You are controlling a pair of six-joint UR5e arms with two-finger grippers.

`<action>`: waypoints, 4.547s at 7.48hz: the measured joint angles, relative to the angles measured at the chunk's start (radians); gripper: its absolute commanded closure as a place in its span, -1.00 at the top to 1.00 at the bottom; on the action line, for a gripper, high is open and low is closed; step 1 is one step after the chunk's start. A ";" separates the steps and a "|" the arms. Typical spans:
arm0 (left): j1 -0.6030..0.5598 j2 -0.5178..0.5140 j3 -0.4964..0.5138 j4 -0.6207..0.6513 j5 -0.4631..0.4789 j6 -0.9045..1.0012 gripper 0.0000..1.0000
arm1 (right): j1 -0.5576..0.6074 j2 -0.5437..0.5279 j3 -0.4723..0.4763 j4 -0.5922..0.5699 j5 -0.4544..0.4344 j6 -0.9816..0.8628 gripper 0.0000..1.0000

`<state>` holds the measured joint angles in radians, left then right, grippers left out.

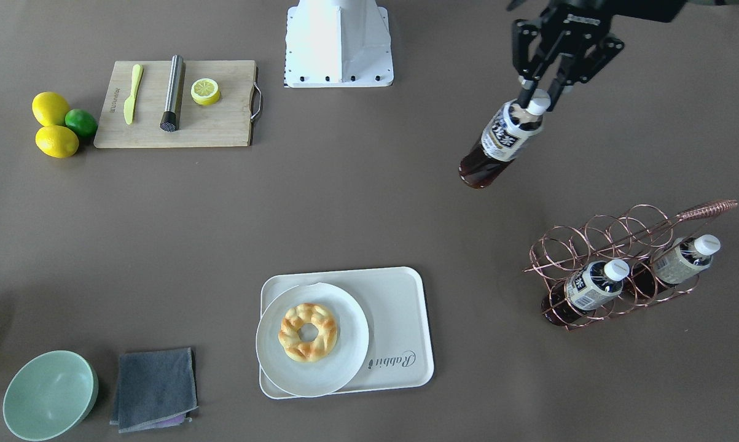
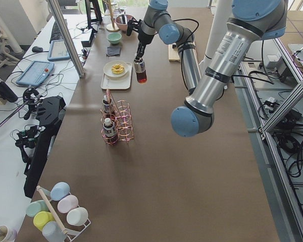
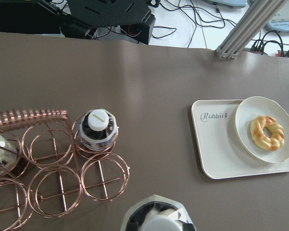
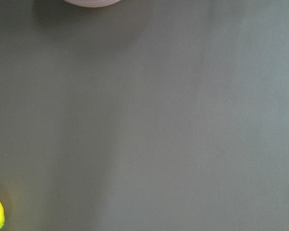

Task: Place tea on tray
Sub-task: 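Grasp the white-capped tea bottle with the left gripper and lift it out, then carry the bottle toward the tray and set it upright on the table, then withdraw the left arm toward the rack while the right arm reaches to the bottle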

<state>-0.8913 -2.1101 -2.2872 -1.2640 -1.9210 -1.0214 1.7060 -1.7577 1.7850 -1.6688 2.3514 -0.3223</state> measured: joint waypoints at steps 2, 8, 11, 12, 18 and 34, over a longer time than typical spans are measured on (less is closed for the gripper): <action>0.211 -0.222 0.070 0.142 0.181 -0.122 -1.00 | 0.000 0.000 -0.006 -0.001 0.000 0.001 1.00; 0.490 -0.364 0.386 0.023 0.401 -0.263 -1.00 | -0.006 0.000 -0.014 -0.002 -0.001 0.002 1.00; 0.512 -0.350 0.414 -0.007 0.412 -0.263 -1.00 | -0.012 0.000 -0.023 -0.003 -0.001 0.002 1.00; 0.511 -0.348 0.413 -0.017 0.413 -0.262 -1.00 | -0.012 0.000 -0.025 -0.003 -0.001 0.002 1.00; 0.511 -0.309 0.397 -0.059 0.424 -0.258 0.93 | -0.012 -0.002 -0.028 -0.002 -0.001 0.003 1.00; 0.008 0.095 0.151 -0.037 0.014 0.279 0.93 | -1.040 0.746 0.311 -0.084 -0.373 1.495 0.81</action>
<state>-0.8828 -2.0155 -2.1366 -1.3012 -1.9074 -0.7420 0.6658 -1.0113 2.0961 -1.7525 1.9786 1.1732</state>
